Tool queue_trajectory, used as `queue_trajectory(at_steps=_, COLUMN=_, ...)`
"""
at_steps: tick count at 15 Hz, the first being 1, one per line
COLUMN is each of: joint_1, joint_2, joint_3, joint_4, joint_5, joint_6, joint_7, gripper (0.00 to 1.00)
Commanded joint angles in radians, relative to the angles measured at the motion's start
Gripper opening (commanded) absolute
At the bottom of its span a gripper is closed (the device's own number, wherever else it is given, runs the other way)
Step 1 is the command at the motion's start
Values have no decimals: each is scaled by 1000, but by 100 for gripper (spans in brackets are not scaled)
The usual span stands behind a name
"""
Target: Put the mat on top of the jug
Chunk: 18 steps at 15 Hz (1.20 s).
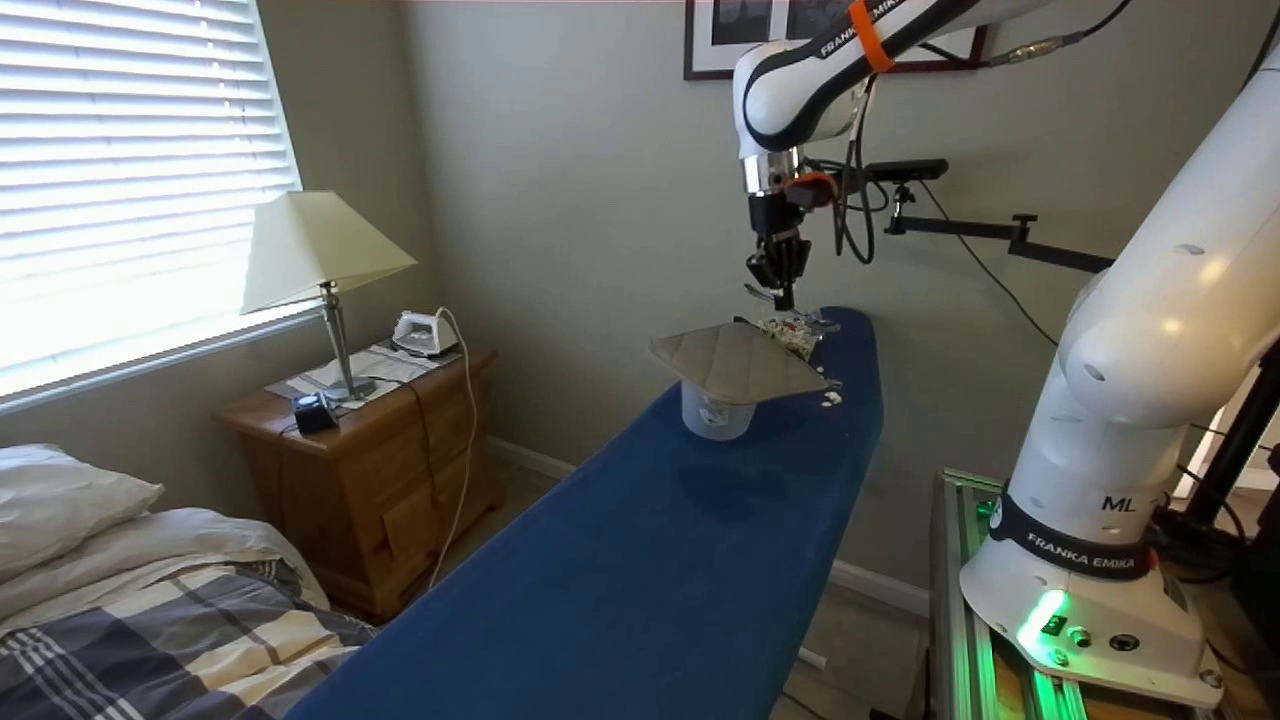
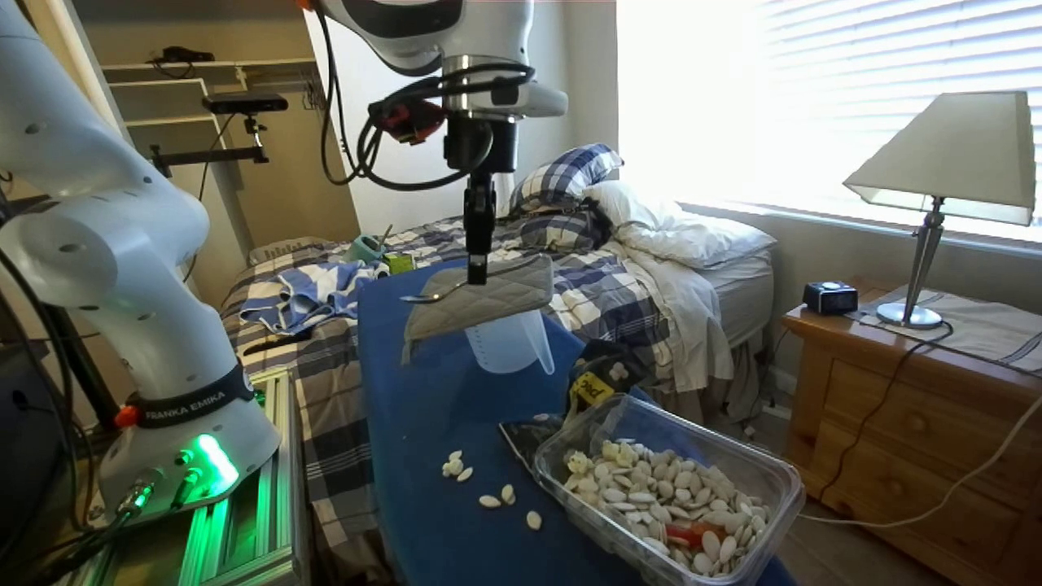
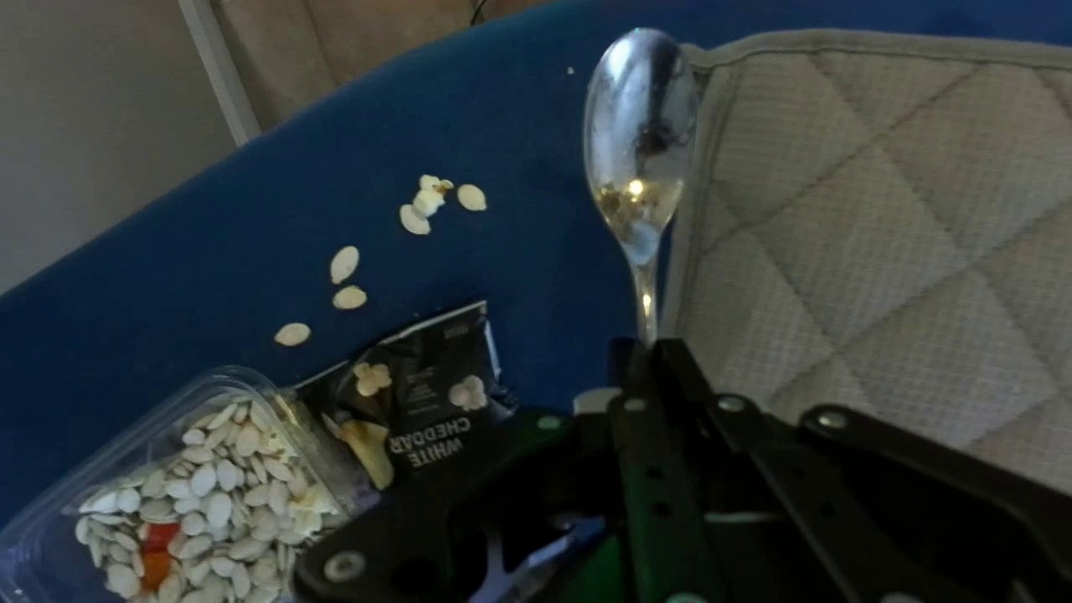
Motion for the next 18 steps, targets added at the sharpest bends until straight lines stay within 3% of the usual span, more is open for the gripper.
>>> queue_trajectory(at_steps=1, joint_1=40, joint_2=4, joint_3=24, joint_4=9, joint_5=74, joint_6=36, joint_7=12, gripper=2)
queue_trajectory(at_steps=12, joint_1=92, joint_2=178, joint_3=42, joint_4=94, joint_5=302, joint_6=128, joint_7=2, gripper=2)
queue_trajectory(at_steps=18, joint_1=90, joint_2=228, joint_3=47, joint_4=133, joint_5=351, joint_6=125, joint_7=7, gripper=2)
